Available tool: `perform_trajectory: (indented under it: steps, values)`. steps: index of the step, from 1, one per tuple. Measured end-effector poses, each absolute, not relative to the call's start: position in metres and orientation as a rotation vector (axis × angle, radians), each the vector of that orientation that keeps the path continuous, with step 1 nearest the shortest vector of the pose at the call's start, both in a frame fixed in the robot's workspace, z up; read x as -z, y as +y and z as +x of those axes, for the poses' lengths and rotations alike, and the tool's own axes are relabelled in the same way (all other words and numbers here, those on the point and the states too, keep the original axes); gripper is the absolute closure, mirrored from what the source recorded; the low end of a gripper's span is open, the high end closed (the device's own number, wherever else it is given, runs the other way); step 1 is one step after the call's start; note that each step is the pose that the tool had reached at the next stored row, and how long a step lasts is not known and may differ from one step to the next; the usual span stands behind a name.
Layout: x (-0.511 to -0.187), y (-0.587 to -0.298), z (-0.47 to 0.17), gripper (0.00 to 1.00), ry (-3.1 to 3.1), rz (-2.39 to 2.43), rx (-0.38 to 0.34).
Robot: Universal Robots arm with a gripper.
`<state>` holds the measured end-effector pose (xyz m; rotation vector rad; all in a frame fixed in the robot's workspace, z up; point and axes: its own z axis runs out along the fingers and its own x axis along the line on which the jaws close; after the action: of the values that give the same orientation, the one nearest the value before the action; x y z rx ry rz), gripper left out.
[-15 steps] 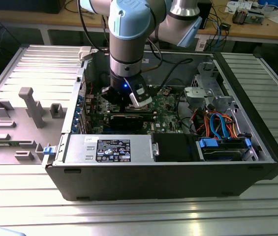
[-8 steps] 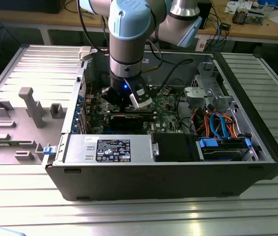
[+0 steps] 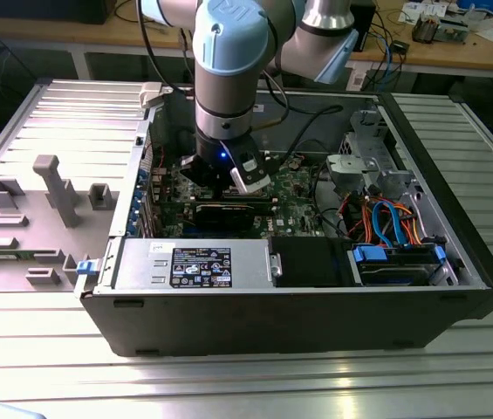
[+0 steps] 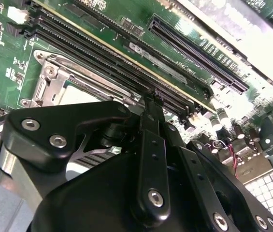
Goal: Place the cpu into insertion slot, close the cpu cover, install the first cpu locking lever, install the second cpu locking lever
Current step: 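Install the second cpu locking lever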
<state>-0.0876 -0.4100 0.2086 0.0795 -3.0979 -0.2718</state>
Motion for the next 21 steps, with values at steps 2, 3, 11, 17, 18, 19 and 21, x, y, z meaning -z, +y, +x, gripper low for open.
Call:
perform_trajectory:
  steps: [2, 3, 11, 17, 18, 19, 21]
  values:
    - [-0.208, -0.41, -0.0876, 0.89, -3.097, 0.08, 0.28]
    - [-0.2075, -0.41, -0.0875, 0.89, -3.097, 0.08, 0.285]
    - [-0.2042, -0.41, -0.0875, 0.89, -3.094, 0.081, 0.323]
    - [-0.2032, -0.41, -0.0877, 0.89, -3.092, 0.081, 0.343]
    - [-0.2032, -0.41, -0.0878, 0.89, -3.092, 0.081, 0.345]
    - [-0.2031, -0.41, -0.0879, 0.89, -3.092, 0.081, 0.348]
    - [-0.203, -0.41, -0.0882, 0.89, -3.091, 0.081, 0.353]
